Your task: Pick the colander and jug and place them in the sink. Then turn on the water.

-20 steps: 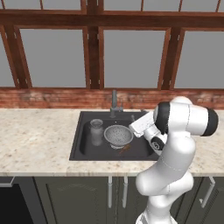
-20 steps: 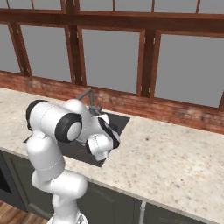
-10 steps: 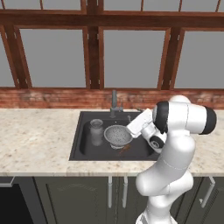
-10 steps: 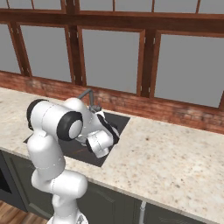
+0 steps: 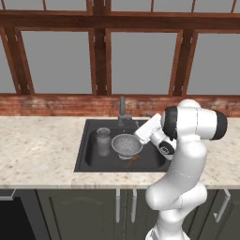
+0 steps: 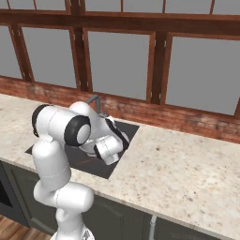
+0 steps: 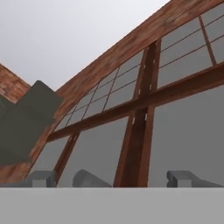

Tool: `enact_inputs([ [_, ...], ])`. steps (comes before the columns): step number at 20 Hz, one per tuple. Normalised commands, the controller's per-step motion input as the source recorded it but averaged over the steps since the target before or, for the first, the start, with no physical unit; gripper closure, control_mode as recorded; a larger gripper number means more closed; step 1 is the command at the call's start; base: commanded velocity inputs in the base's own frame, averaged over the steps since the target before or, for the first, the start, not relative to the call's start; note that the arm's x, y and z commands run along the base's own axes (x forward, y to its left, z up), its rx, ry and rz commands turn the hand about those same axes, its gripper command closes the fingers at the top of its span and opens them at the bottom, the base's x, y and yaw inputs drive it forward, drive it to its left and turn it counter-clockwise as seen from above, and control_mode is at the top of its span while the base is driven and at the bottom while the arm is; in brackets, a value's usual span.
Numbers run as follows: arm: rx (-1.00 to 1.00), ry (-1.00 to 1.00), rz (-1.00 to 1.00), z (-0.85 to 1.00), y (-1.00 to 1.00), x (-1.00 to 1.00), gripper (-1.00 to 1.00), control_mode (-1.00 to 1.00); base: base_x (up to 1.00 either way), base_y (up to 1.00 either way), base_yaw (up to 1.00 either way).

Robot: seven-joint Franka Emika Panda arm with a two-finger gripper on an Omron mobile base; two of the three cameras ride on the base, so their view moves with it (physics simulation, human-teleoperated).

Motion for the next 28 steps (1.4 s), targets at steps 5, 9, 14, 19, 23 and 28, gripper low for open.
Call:
enact_inputs([
  [5, 0.0, 0.2, -0.04, 0.0, -0.21, 0.25, -1.0, -1.0, 0.0, 0.0, 0.0],
  [9, 0.0, 0.19, -0.01, 0.0, 0.0, 0.28, -1.0, -1.0, 0.0, 0.0, 0.0],
  [14, 0.0, 0.15, 0.0, 0.0, 0.0, 0.39, -1.0, -1.0, 0.0, 0.0, 0.0],
  [19, 0.0, 0.15, 0.0, 0.0, 0.0, 0.39, -1.0, -1.0, 0.0, 0.0, 0.0],
  [23, 0.03, 0.12, 0.0, 0.0, 0.0, 0.33, -1.0, -1.0, 0.0, 0.0, 0.0],
  [28, 0.1, 0.13, 0.0, -0.14, 0.0, 0.31, -1.0, -1.0, 0.0, 0.0, 0.0],
])
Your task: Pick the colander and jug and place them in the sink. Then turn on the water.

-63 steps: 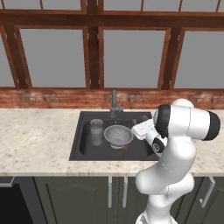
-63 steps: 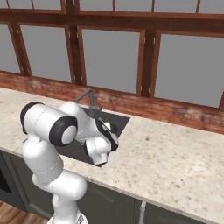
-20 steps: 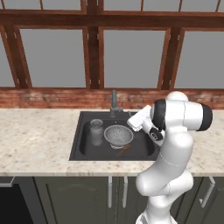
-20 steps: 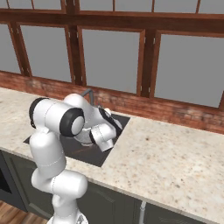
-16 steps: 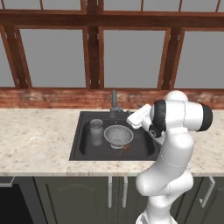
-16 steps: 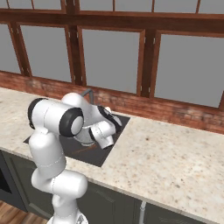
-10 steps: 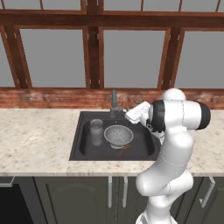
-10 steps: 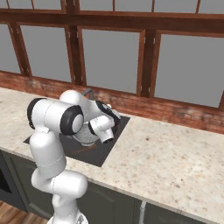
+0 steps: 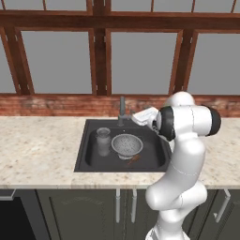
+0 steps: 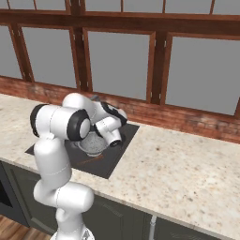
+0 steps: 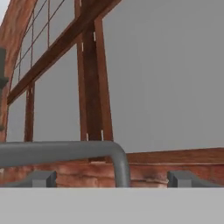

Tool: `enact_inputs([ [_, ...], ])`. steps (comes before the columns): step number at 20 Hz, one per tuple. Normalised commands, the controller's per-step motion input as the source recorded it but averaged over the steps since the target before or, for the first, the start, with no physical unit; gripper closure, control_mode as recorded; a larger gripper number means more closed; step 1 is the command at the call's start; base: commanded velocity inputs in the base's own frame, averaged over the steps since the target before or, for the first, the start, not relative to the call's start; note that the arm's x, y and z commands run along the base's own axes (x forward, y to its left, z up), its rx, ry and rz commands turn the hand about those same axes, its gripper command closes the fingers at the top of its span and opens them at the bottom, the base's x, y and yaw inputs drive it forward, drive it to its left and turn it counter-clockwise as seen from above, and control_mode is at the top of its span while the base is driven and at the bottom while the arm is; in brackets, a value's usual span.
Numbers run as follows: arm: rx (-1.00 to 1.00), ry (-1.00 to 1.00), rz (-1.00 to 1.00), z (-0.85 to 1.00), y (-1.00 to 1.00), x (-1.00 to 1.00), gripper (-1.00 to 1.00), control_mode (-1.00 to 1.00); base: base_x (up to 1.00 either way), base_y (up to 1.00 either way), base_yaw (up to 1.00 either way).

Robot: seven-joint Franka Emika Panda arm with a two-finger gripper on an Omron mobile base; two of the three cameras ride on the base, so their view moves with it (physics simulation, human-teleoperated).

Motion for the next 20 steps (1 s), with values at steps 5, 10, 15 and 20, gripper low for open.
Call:
enact_inputs([
  [5, 0.12, 0.11, 0.0, -0.27, 0.02, 0.48, -1.0, -1.0, 0.0, 0.0, 0.0],
  [10, 0.06, 0.0, 0.0, -0.28, 0.0, 0.36, -1.0, -1.0, 0.0, 0.0, 0.0],
  [15, 0.02, 0.0, 0.0, -0.37, 0.0, 0.33, -1.0, -1.0, 0.0, 0.0, 0.0],
  [20, 0.0, 0.0, 0.0, -0.34, 0.0, 0.29, -1.0, -1.0, 0.0, 0.0, 0.0],
])
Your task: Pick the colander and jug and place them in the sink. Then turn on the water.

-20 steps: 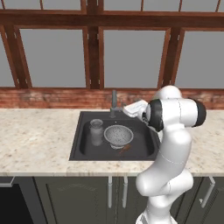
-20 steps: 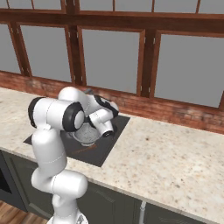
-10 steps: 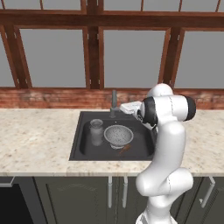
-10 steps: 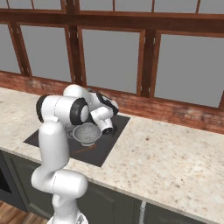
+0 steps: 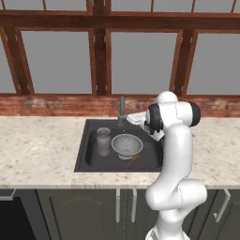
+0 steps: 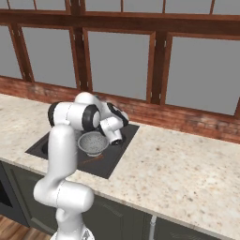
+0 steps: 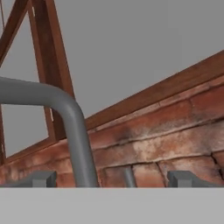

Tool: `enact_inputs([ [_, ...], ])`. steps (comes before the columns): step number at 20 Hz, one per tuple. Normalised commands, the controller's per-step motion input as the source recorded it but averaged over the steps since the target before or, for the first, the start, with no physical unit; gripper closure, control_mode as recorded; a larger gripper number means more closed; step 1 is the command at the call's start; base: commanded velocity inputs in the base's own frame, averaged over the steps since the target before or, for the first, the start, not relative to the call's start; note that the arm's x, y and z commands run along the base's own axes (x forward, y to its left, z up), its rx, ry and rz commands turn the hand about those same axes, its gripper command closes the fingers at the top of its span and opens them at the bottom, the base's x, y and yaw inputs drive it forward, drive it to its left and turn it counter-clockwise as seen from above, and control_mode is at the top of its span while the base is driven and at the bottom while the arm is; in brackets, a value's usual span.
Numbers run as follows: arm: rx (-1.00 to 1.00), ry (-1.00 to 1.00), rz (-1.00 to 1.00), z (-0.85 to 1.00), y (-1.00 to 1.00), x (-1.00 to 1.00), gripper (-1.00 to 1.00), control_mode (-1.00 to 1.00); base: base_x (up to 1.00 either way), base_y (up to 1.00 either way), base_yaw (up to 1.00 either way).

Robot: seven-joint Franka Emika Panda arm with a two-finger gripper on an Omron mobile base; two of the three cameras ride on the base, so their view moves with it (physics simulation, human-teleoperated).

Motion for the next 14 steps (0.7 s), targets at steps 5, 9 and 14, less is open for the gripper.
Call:
enact_inputs([
  [5, 0.0, -0.01, 0.0, -0.12, 0.0, 0.31, -1.0, -1.0, 0.0, 0.0, 0.0],
  [9, 0.0, 0.0, 0.0, -0.05, 0.0, 0.39, -1.0, -1.0, 0.0, 0.0, 0.0],
  [14, 0.0, 0.0, 0.0, -0.13, 0.0, 0.43, -1.0, -1.0, 0.0, 0.0, 0.0],
])
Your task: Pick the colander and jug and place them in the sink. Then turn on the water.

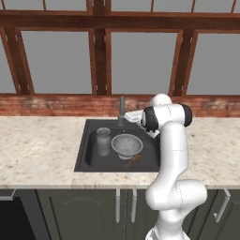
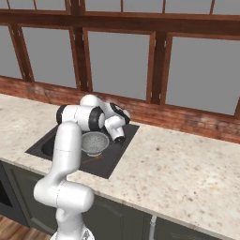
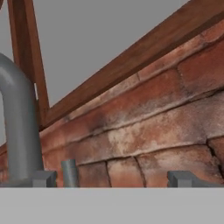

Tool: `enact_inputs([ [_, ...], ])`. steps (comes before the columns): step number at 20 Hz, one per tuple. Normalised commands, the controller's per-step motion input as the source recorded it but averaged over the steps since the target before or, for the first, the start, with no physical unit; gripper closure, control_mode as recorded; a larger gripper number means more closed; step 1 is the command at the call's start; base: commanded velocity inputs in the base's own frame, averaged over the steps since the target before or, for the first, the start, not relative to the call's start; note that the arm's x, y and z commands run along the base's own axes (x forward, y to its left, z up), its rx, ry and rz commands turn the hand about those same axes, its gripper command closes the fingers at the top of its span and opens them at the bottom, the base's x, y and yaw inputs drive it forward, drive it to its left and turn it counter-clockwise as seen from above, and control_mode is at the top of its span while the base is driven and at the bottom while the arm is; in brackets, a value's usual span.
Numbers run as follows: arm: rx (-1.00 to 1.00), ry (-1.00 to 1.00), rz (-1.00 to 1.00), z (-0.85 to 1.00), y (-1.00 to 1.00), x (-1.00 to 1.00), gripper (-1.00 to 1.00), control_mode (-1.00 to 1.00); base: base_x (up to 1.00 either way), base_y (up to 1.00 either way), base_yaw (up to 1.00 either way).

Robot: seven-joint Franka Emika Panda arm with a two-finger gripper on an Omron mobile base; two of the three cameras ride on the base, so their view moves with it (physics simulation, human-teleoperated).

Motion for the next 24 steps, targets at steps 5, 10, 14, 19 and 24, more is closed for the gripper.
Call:
enact_inputs([
  [5, 0.0, 0.0, 0.0, -0.24, 0.0, 0.35, -1.0, -1.0, 0.0, 0.0, 0.0],
  [10, 0.0, 0.0, 0.0, -0.34, 0.1, 0.33, 1.0, -1.0, 0.0, 0.0, 0.0],
  [14, -0.02, 0.0, 0.0, -0.41, 0.04, 0.19, 1.0, -1.0, 0.0, 0.0, 0.0],
  [19, -0.02, 0.06, -0.01, -0.5, -0.23, 0.01, 1.0, -1.0, 0.0, 0.0, 0.0],
  [24, -0.1, 0.18, -0.04, -0.86, -0.41, 0.07, 1.0, -1.0, 0.0, 0.0, 0.0],
])
